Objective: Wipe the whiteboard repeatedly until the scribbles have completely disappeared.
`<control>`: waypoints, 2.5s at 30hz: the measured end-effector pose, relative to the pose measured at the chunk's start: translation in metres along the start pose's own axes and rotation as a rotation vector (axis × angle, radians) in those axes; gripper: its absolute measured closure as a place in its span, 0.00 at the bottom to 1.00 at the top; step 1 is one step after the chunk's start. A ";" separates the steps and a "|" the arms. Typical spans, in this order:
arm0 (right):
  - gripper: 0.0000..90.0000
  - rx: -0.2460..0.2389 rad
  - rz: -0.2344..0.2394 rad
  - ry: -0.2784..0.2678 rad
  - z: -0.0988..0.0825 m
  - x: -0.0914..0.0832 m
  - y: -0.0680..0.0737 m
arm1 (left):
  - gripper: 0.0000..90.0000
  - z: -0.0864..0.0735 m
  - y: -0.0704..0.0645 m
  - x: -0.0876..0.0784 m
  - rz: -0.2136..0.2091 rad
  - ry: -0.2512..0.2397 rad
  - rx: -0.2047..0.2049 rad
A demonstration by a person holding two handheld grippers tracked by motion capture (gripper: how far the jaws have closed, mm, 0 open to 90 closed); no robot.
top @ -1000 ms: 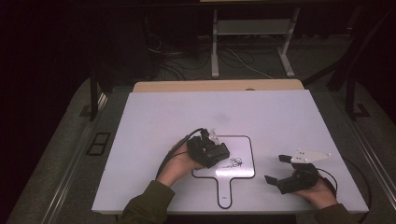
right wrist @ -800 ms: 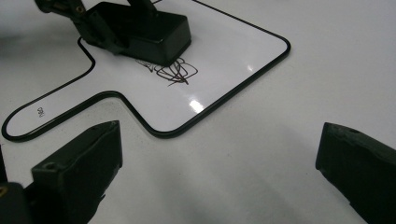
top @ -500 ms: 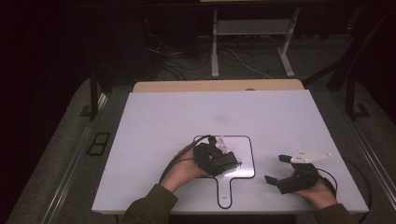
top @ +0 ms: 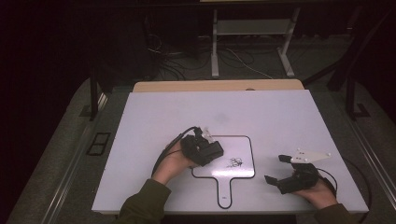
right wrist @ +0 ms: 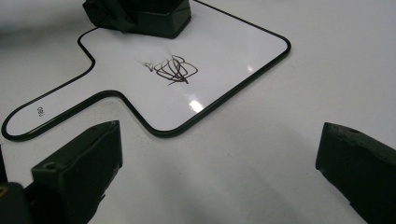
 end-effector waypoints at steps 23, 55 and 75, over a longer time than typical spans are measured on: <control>0.00 0.005 -0.001 -0.002 0.000 -0.001 0.000 | 0.43 -0.006 -0.002 -0.006 0.009 0.014 0.003; 0.00 0.001 0.001 0.002 0.000 0.000 0.001 | 0.43 -0.008 -0.021 -0.009 -0.051 0.047 0.033; 0.00 -0.003 0.005 0.005 0.000 0.001 0.001 | 0.43 0.001 -0.026 -0.001 -0.059 0.041 0.054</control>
Point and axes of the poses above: each handheld gripper's, and its own axes: x roughly forward along the jaws, z roughly out of its top, y roughly to its left, the point moved 8 cm from there along x, roughly forward along the jaws, and after that the axes turned 12 degrees about -y, right-handed, at the moved point
